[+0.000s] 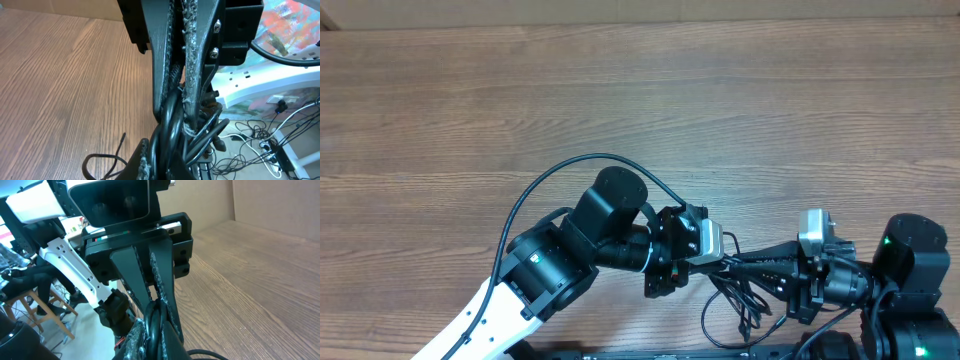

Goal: Untangle cables

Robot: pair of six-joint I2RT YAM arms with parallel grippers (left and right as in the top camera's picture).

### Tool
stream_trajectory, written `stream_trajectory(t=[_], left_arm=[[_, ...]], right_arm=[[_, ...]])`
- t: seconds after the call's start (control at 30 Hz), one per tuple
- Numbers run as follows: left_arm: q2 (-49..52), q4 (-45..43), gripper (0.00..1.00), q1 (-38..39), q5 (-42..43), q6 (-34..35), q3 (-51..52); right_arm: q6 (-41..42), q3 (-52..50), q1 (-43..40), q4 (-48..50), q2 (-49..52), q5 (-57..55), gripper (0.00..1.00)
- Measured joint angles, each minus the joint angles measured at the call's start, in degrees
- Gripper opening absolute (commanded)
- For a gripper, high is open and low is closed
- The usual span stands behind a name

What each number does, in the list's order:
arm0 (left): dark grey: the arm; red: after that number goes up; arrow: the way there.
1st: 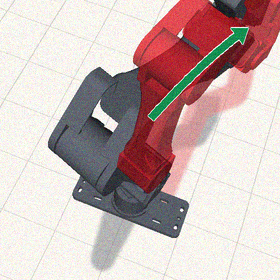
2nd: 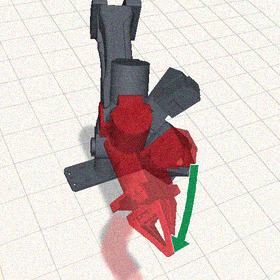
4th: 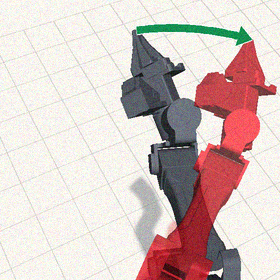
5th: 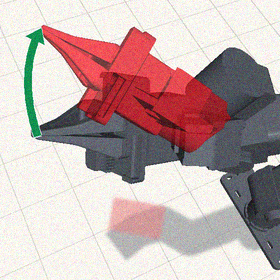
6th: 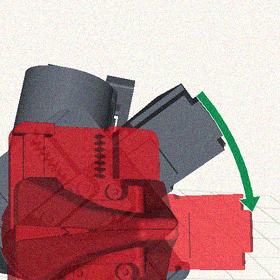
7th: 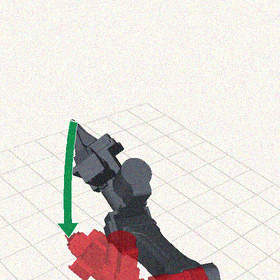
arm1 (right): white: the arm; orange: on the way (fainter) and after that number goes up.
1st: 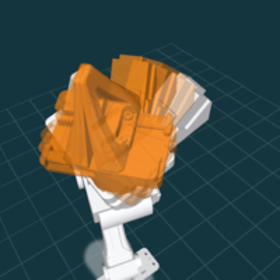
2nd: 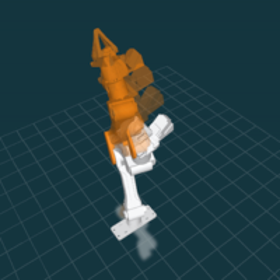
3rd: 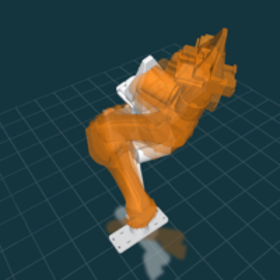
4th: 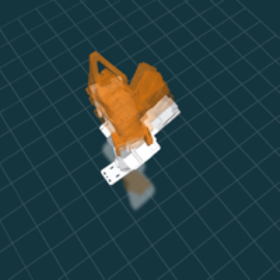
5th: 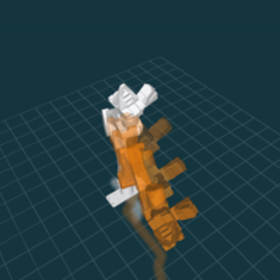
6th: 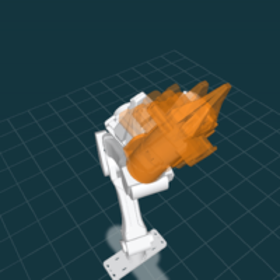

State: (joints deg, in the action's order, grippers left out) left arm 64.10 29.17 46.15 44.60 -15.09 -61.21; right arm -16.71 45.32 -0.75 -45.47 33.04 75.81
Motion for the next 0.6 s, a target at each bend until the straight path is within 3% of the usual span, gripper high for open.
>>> stream_trajectory(t=[0.2, 0.23, 0.33, 0.6], left_arm=[[0.0, 0.0, 0.04, 0.0, -0.3, 0.9, 0.0], [0.0, 0.0, 0.06, 0.0, -0.4, 1.4, 0.0], [-0.2, 0.0, 0.25, 0.0, -0.8, 2.6, 0.1], [-8.4, -0.3, 0.31, 0.4, -0.4, 3.0, 0.1]], right_arm=[[0.2, 0.0, 0.0, -0.8, 0.0, -1.0, 0.04], [0.2, 0.0, 0.0, -1.0, 0.0, -1.6, 0.04], [0.2, 0.0, 0.0, -1.4, 0.0, -2.4, 0.04], [0.2, 0.0, 0.1, -3.6, -0.1, -7.4, 0.04]])
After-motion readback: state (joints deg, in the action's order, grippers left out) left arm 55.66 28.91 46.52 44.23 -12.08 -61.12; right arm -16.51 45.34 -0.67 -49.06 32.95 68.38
